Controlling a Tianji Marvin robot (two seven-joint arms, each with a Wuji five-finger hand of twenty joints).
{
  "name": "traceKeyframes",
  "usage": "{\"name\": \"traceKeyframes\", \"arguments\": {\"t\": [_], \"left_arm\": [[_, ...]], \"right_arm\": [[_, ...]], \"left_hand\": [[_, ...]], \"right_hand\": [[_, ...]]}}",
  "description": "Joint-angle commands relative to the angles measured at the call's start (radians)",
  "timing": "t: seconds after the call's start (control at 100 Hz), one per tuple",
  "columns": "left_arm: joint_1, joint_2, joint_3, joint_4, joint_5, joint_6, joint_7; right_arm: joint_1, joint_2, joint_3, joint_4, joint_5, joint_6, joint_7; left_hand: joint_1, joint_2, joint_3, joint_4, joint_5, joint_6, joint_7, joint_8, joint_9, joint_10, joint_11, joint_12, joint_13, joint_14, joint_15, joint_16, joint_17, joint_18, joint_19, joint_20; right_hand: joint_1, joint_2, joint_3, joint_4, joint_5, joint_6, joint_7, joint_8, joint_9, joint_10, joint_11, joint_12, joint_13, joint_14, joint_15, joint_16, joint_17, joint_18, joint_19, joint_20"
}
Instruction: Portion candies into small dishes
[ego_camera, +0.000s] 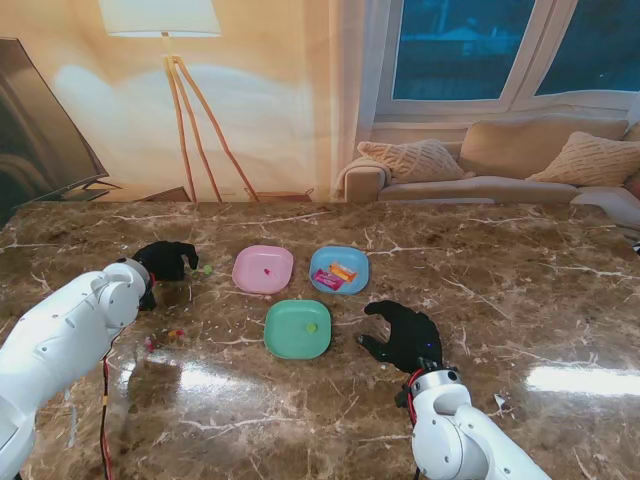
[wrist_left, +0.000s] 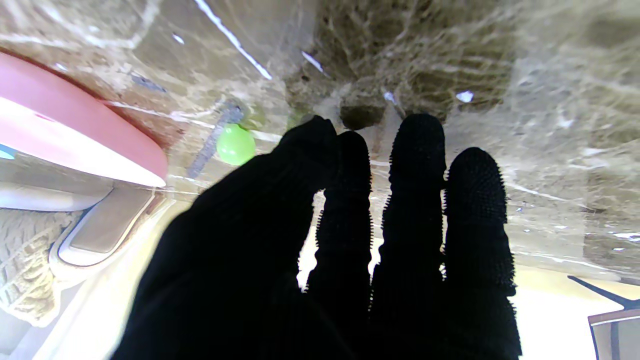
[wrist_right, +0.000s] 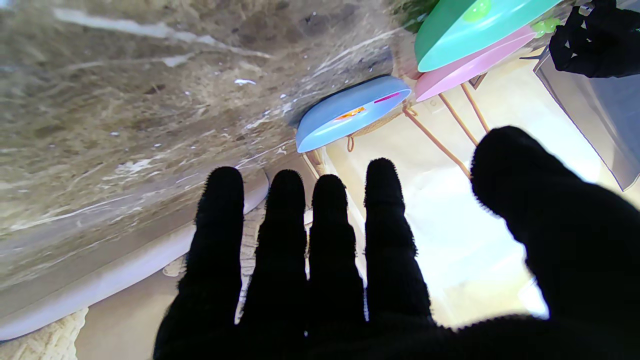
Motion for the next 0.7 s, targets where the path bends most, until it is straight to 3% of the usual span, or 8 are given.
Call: {"name": "traceKeyframes", "arguments": {"t": [0.0, 0.12, 0.21, 0.61, 0.69], "left_arm": [[0.007, 0.001, 0.004, 0.01, 0.0, -0.007, 0.002], [0.012, 0.004, -0.007, 0.0, -0.002, -0.008, -0.014], [0.017, 0.008, -0.016, -0.013, 0.003, -0.003, -0.024], [0.016, 0.008, -0.043, -0.027, 0.006, -0.012, -0.022], [0.014, 0.009, -0.046, -0.031, 0.011, -0.007, -0.018]], "right_arm": [[-0.011, -0.001, 0.001, 0.0, 0.006, 0.002, 0.019], [-0.011, -0.001, 0.002, -0.001, 0.013, -0.001, 0.022], [-0.011, -0.001, 0.002, -0.001, 0.016, -0.003, 0.023], [-0.01, -0.001, 0.004, 0.001, 0.025, -0.004, 0.031], [-0.009, -0.001, 0.004, 0.001, 0.027, -0.004, 0.033]], "left_hand": [[0.061, 0.005, 0.002, 0.012, -0.048, 0.003, -0.018, 0.016, -0.023, -0.002, 0.02, 0.016, -0.014, 0.032, -0.014, -0.011, -0.017, 0.031, 0.036, 0.026], [0.058, 0.008, -0.004, 0.014, -0.064, 0.006, -0.05, 0.016, -0.036, -0.005, 0.031, 0.016, -0.02, 0.031, -0.012, -0.012, -0.025, 0.035, 0.036, 0.036], [0.058, 0.013, -0.011, 0.016, -0.061, 0.025, -0.174, -0.056, -0.043, -0.002, 0.039, 0.01, -0.026, 0.033, -0.007, -0.018, -0.027, 0.037, 0.031, 0.045], [0.039, 0.015, -0.026, 0.016, -0.074, 0.015, -0.214, -0.105, -0.071, -0.005, 0.052, 0.039, -0.052, 0.037, 0.014, -0.009, -0.063, 0.057, 0.033, 0.063], [0.035, 0.018, -0.032, 0.019, -0.085, 0.021, -0.269, -0.152, -0.089, 0.0, 0.064, 0.065, -0.065, 0.036, 0.026, -0.01, -0.071, 0.058, 0.027, 0.072]], "right_hand": [[-0.006, 0.006, 0.017, 0.012, -0.004, -0.028, 0.006, -0.008, -0.009, 0.0, -0.003, 0.002, -0.01, 0.032, 0.001, 0.027, 0.003, 0.004, 0.021, 0.026], [-0.005, 0.006, 0.018, 0.012, -0.003, -0.031, 0.007, -0.008, -0.01, -0.002, -0.003, 0.001, -0.011, 0.033, 0.0, 0.027, 0.002, 0.004, 0.021, 0.026], [-0.006, 0.006, 0.018, 0.012, -0.002, -0.031, 0.007, -0.008, -0.008, -0.001, -0.003, 0.002, -0.01, 0.033, 0.001, 0.027, 0.003, 0.003, 0.022, 0.027], [-0.004, 0.006, 0.02, 0.012, -0.001, -0.037, 0.007, -0.009, -0.009, 0.0, -0.003, 0.002, -0.009, 0.033, 0.001, 0.028, 0.003, 0.004, 0.022, 0.028], [-0.003, 0.005, 0.021, 0.012, 0.0, -0.038, 0.008, -0.009, -0.007, -0.001, -0.003, 0.002, -0.009, 0.034, 0.001, 0.028, 0.003, 0.004, 0.022, 0.028]]}}
